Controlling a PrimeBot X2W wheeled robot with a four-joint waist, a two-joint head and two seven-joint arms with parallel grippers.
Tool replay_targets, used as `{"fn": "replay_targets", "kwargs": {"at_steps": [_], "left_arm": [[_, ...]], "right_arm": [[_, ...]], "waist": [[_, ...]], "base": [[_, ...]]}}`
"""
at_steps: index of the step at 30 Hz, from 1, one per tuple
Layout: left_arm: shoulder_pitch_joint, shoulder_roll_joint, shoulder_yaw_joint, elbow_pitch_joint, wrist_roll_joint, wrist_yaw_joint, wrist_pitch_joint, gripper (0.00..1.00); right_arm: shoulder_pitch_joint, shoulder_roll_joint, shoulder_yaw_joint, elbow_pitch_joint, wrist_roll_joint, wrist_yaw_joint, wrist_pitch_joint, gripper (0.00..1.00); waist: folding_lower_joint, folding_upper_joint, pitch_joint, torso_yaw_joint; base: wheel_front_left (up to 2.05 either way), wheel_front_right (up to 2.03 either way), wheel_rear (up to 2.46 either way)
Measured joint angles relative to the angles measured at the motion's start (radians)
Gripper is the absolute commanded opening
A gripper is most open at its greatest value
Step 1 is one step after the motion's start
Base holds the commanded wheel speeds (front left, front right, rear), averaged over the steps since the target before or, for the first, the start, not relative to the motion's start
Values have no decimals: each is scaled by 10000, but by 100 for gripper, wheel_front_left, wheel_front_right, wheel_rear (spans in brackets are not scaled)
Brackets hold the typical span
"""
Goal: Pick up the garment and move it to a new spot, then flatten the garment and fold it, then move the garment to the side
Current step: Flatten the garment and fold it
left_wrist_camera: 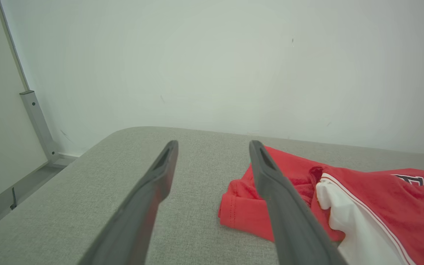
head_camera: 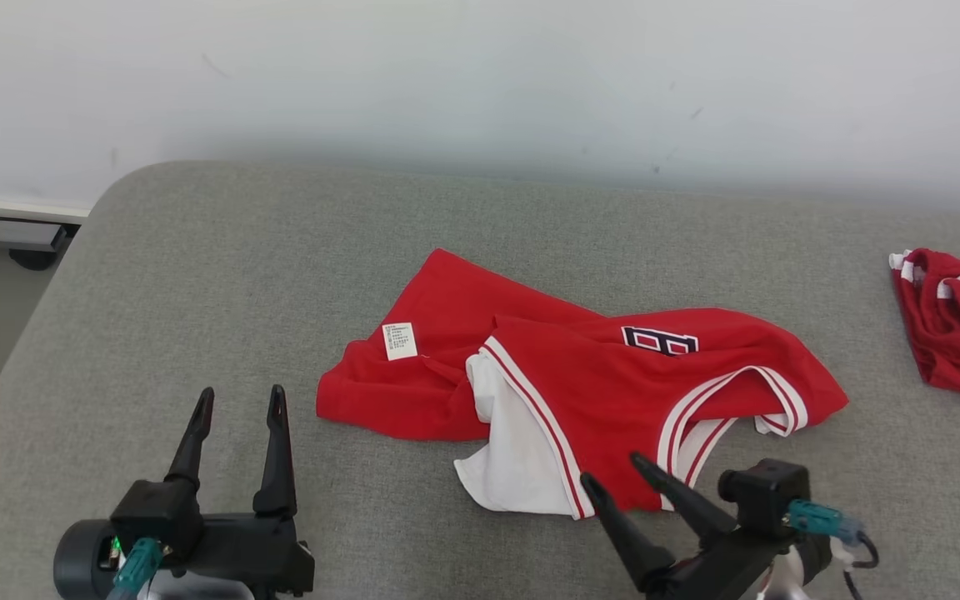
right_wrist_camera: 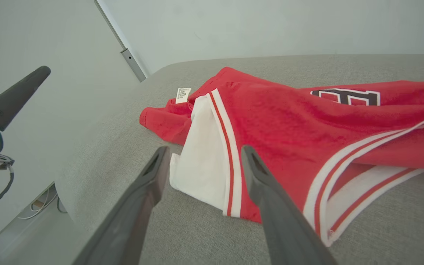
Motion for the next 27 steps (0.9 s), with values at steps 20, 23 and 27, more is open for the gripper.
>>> {"fn": "replay_targets", "kwargs": {"at_steps": [20,23,27], "left_arm": [[295,-431,-2,-1319,926,0,491,100],[297,-451,-15,-1404,949,0,581,100],[305,-476,-73,-1521,976,0,671,100]], "right_arm": [[-2298,767,1618,2600,-437,163,2679,100],[-2763,917,1743,3154,-556,125,3051,100],[-3295,1181,1778,3854,-579,59,3419,100]], "waist": [[0,-1,271,653],[0,0,290,805],[0,0,328,985]], "base": [[0,0,0],[0,0,0],[0,0,0]]}}
